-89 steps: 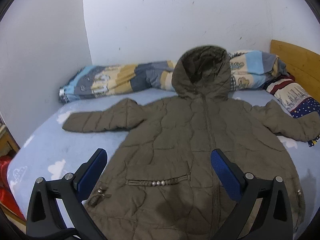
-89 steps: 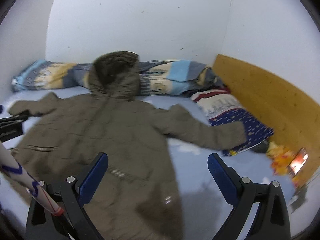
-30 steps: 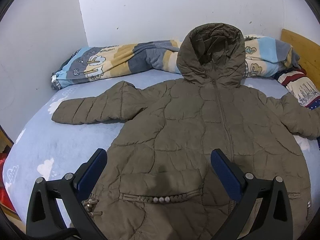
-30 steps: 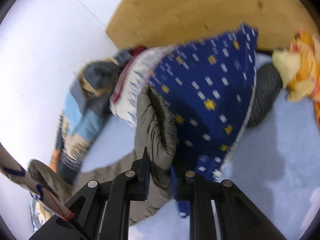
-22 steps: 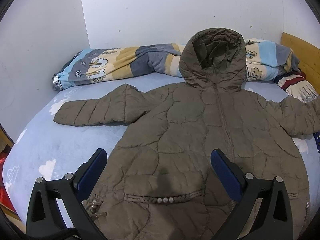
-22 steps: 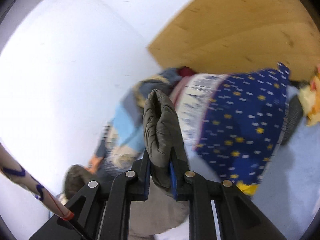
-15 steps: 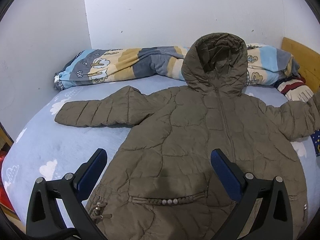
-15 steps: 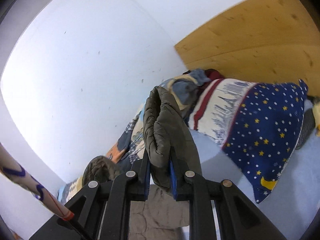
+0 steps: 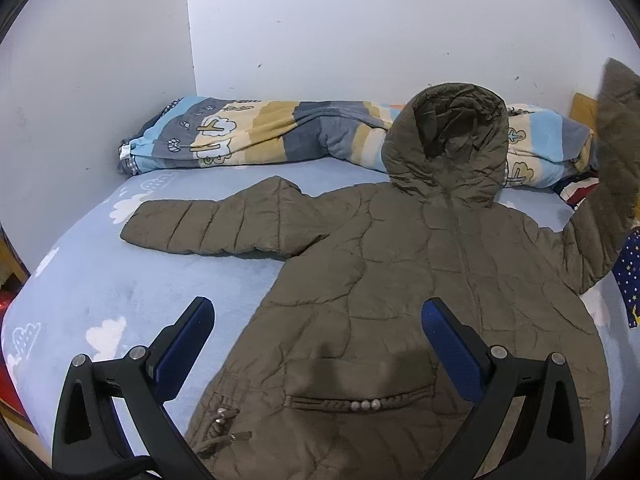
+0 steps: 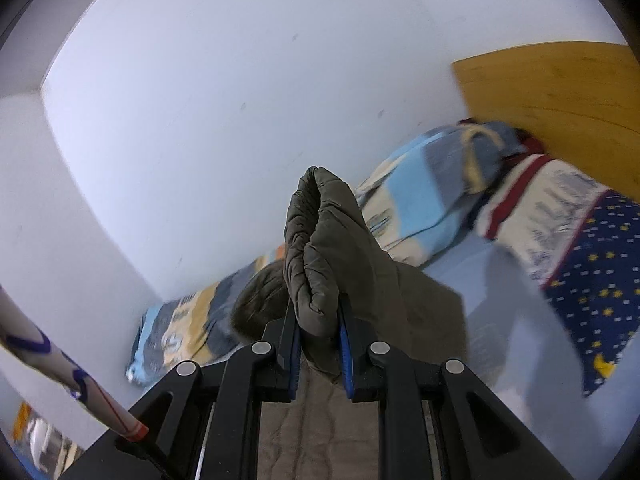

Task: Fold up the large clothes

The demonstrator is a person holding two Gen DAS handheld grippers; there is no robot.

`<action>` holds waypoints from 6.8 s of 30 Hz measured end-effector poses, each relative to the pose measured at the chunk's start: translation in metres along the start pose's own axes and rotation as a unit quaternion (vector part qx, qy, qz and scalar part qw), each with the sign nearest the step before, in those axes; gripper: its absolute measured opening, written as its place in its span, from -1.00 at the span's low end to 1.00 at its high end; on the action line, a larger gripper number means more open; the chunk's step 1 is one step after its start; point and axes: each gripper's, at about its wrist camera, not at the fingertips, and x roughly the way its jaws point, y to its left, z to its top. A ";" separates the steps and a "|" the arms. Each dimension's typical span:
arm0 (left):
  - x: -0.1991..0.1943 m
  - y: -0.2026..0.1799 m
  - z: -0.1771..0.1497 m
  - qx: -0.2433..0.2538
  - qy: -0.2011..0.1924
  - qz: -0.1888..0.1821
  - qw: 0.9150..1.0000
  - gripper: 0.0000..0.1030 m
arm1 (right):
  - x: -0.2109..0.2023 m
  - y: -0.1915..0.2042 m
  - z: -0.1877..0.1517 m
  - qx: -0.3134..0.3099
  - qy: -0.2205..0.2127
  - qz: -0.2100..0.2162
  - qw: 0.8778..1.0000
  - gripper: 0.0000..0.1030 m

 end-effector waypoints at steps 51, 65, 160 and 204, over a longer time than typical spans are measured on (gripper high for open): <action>0.059 0.007 -0.019 -0.010 0.078 0.008 0.997 1.00 | 0.271 -0.121 -0.200 -0.094 0.269 -0.194 0.939 0.74; 0.050 0.018 -0.015 -0.020 0.070 0.007 0.997 1.00 | 0.285 0.070 -0.269 -0.243 0.275 -0.106 0.924 0.66; 0.234 0.377 0.088 -0.413 0.041 0.000 0.910 -0.66 | 0.104 0.003 -0.276 -0.148 0.287 -0.006 0.946 0.82; 0.105 -0.256 0.092 -0.004 0.116 -0.196 0.974 -0.66 | 0.004 -0.102 -0.153 0.003 0.115 -0.055 0.992 0.82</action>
